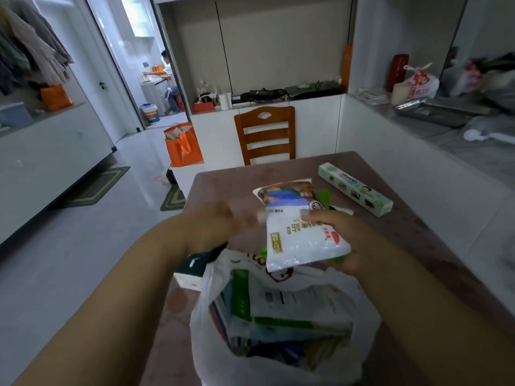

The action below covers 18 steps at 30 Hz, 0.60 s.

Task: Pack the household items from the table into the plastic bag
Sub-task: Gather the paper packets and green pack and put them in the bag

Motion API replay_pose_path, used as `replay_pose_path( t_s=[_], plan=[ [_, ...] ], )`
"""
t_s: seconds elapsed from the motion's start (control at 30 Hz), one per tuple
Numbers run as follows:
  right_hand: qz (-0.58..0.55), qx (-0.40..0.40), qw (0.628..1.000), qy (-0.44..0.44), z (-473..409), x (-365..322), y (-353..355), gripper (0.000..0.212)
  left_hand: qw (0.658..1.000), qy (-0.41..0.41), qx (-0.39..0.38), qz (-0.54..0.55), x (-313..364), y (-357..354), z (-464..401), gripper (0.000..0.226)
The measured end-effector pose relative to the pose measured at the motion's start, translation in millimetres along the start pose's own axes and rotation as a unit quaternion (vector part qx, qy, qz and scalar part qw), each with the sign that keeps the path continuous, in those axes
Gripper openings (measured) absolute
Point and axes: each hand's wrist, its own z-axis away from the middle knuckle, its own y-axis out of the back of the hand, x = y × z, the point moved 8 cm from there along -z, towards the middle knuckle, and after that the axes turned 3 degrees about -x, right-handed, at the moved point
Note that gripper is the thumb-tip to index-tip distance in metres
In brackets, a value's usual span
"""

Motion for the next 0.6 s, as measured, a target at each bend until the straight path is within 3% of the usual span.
replay_pose_path(
  t_s=[0.07,0.1,0.13,0.23,0.37,0.43,0.53,0.6],
  plan=[
    [-0.005,0.008,1.000,-0.030,20.7,22.8,5.4,0.033,0.978,0.053,-0.035,-0.198,-15.1,-15.4,26.2,0.035],
    [-0.007,0.008,0.999,-0.051,29.7,35.0,6.5,0.033,0.967,0.075,-0.051,-0.237,-24.4,-22.0,33.2,0.041],
    [-0.002,0.013,0.997,-0.072,36.8,47.1,7.9,0.032,0.973,0.080,-0.050,-0.210,-31.3,-26.3,36.4,0.040],
    [-0.002,0.002,0.990,-0.143,57.9,81.8,0.7,0.021,0.998,0.046,0.029,0.044,-38.8,-26.3,37.8,0.025],
    [-0.014,-0.029,0.979,-0.199,57.4,122.8,-18.1,0.039,0.936,-0.007,0.184,0.301,-45.5,-9.5,56.0,0.025],
    [0.031,-0.019,0.979,-0.199,44.3,132.7,-18.1,0.041,0.915,-0.019,0.209,0.344,-48.5,-6.0,70.0,0.024],
    [0.170,0.068,0.968,-0.169,24.4,131.3,-0.4,0.038,0.907,-0.015,0.178,0.382,-57.6,-12.2,82.9,0.022],
    [0.359,0.112,0.915,-0.144,14.0,120.5,10.3,0.038,0.902,-0.004,0.186,0.390,-67.1,-12.6,86.1,0.025]
  ],
)
